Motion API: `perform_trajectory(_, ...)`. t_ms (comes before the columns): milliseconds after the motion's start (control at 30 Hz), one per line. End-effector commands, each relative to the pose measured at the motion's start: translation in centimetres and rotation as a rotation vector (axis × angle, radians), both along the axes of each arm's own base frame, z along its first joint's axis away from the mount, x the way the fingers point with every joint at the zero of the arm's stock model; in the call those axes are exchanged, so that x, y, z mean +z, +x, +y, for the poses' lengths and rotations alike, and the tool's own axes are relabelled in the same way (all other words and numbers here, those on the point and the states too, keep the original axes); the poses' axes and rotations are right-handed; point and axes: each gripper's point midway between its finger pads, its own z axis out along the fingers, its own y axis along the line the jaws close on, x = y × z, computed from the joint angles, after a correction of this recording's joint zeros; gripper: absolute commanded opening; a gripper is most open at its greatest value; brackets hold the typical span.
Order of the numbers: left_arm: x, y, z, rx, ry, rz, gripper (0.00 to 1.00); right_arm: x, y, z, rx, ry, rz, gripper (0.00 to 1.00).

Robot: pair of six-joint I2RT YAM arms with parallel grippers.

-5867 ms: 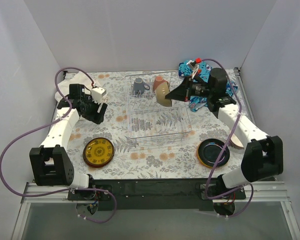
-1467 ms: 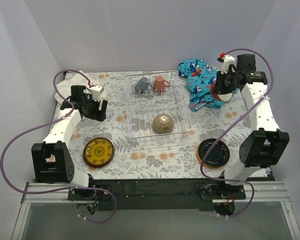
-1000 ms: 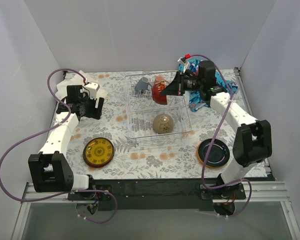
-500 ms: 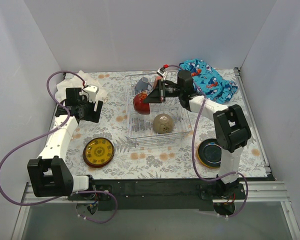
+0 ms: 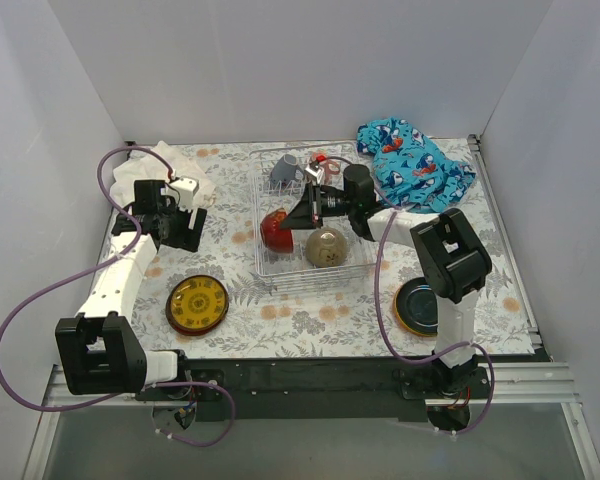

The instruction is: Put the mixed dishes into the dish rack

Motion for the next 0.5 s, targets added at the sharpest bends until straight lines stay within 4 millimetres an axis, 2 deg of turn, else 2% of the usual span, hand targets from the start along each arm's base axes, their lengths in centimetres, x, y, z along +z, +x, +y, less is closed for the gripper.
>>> perform_trajectory(0, 0.6, -0.7, 0.2, -0.004, 0.007, -0.012, 0.74, 0.6, 0.1, 0.1, -0.009, 0.051, -0.050, 0.01)
perform_trajectory(200, 0.1, -0.9, 0.0, -0.007, 0.000, 0.003, 0.74, -2.2, 0.0, 0.0, -0.039, 0.009, 0.039, 0.01)
perform_trajectory(467, -0.3, -0.7, -0.1, -0.014, -0.009, 0.011, 0.74, -3.9, 0.0, 0.0, -0.058, -0.020, 0.103, 0.01)
